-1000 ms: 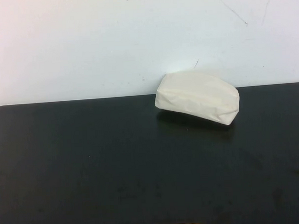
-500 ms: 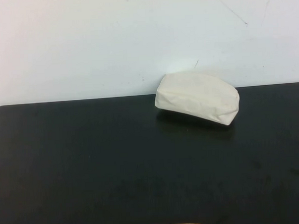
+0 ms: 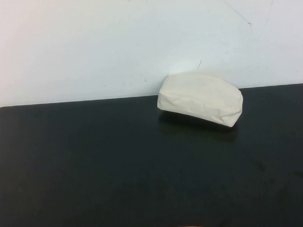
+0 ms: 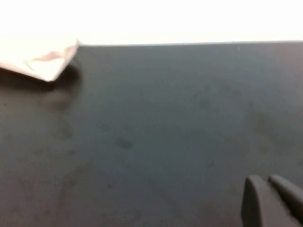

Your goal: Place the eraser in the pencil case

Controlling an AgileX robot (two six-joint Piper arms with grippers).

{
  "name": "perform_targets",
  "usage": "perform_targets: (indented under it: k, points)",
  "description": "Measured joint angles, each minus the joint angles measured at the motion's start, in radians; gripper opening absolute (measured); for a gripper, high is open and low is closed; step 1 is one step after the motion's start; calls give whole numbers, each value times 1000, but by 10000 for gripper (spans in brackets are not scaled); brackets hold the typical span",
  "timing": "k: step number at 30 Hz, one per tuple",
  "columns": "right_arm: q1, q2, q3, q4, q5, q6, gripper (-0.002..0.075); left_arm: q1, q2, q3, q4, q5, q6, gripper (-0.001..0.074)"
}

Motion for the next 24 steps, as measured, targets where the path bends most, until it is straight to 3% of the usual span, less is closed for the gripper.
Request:
perform_targets:
  k: [6, 24]
  points:
    - [0, 0, 11, -33, 33, 78, -1, 0, 0, 0, 0, 0, 0, -1]
    - [0, 0, 9, -39, 51, 97, -1, 0, 0, 0, -2, 0, 0, -1]
